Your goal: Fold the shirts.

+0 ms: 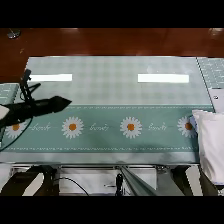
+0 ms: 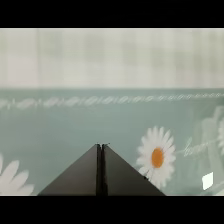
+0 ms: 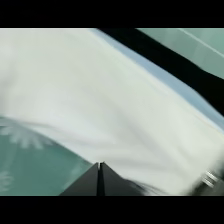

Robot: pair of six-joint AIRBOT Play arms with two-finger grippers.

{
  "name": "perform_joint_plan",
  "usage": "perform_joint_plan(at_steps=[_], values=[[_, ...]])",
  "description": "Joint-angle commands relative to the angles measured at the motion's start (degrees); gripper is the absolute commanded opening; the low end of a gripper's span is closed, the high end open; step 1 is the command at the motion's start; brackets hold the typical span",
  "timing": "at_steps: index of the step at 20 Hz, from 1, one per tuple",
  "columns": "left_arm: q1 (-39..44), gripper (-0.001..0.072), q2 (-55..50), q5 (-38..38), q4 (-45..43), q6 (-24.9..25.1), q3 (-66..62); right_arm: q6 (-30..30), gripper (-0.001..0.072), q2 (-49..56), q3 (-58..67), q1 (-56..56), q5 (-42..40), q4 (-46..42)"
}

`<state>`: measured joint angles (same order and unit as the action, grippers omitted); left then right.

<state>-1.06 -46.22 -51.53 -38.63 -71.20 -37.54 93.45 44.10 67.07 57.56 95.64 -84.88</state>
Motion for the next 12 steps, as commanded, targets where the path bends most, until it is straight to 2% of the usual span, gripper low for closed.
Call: perform_joint_plan(at_steps=[1,2,3,4,6,7,9,10,11,12], values=[[0.6,0.0035,-6.7,-4.5,2.1,0.0,-16.5,-7.6,0.0024,7.1,4.0,-6.5,-10.7,35.4],[1.6,0.0035,-9.7,-7.1,2.1,0.1,-23.6,-9.4,0.0024,8.5,4.5,-13.0,-15.6,39.7],[3.2,0.0035,-12.9,-9.1,2.0,0.3,-31.2,-11.5,0.0024,9.3,4.5,-20.2,-20.8,39.9],[5.4,0.0034,-15.3,-9.9,1.8,0.7,-37.2,-15.0,0.0025,10.2,4.5,-28.7,-25.7,35.3],[11.7,0.0034,-17.0,-8.3,-5.5,0.0,-41.7,-11.8,0.0025,13.4,4.1,-45.0,-28.5,19.6],[14.9,0.0034,-17.0,-8.1,-13.0,-2.7,-40.9,-9.4,0.0025,15.5,3.1,-52.5,-28.5,12.4],[20.3,0.0035,-17.2,-8.1,-31.2,-11.9,-35.3,-4.2,0.0024,20.1,0.8,-63.1,-27.8,1.3],[21.4,0.0035,-17.4,-7.9,-37.6,-17.6,-31.3,-1.9,0.0024,22.4,-0.6,-66.3,-27.8,-2.9],[21.3,0.0035,-17.9,-7.0,-39.7,-22.6,-28.2,1.7,0.0024,25.0,-2.0,-68.2,-28.2,-6.2],[20.7,0.0036,-18.5,-6.3,-39.8,-24.0,-26.0,4.0,0.0024,27.2,-2.5,-68.8,-28.1,-7.1]])
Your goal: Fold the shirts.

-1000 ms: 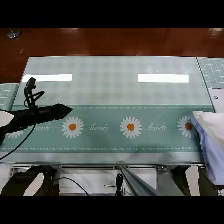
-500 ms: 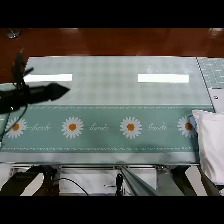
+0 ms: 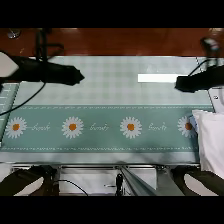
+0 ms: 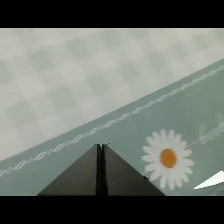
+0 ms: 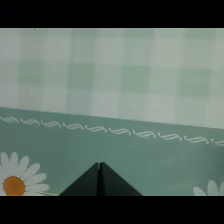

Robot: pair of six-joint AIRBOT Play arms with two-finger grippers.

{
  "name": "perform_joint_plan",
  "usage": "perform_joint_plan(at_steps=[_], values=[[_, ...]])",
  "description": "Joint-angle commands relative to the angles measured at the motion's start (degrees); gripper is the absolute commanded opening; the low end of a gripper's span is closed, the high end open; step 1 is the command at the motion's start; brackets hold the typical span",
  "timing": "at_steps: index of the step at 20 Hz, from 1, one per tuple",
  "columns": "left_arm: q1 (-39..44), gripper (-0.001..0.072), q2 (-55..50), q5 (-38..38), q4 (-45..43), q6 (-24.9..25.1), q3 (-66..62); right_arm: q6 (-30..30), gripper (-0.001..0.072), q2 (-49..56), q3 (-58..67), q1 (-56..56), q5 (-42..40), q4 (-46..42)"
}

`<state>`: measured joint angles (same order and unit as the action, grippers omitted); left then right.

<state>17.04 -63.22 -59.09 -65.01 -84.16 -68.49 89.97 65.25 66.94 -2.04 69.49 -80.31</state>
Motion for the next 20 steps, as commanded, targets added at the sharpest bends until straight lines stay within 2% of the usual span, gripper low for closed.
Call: perform_joint_plan(at_steps=[1,4,6,20], values=[[2.2,0.0036,-2.1,1.0,-13.7,-10.6,6.1,9.1,0.0024,8.0,-2.4,-9.2,-1.9,-11.3],[0.9,0.0036,-3.0,-0.2,-13.7,-7.0,6.5,10.2,0.0024,9.4,-2.4,-9.2,-2.4,-11.0],[0.7,0.0036,-3.1,-2.0,-13.7,-7.0,6.5,10.3,0.0024,9.4,-2.4,-9.2,-2.4,-10.1],[0.7,0.0036,-3.3,-1.8,-13.7,-7.0,6.5,10.3,0.0024,9.4,-2.4,-9.2,-2.4,-10.2]])
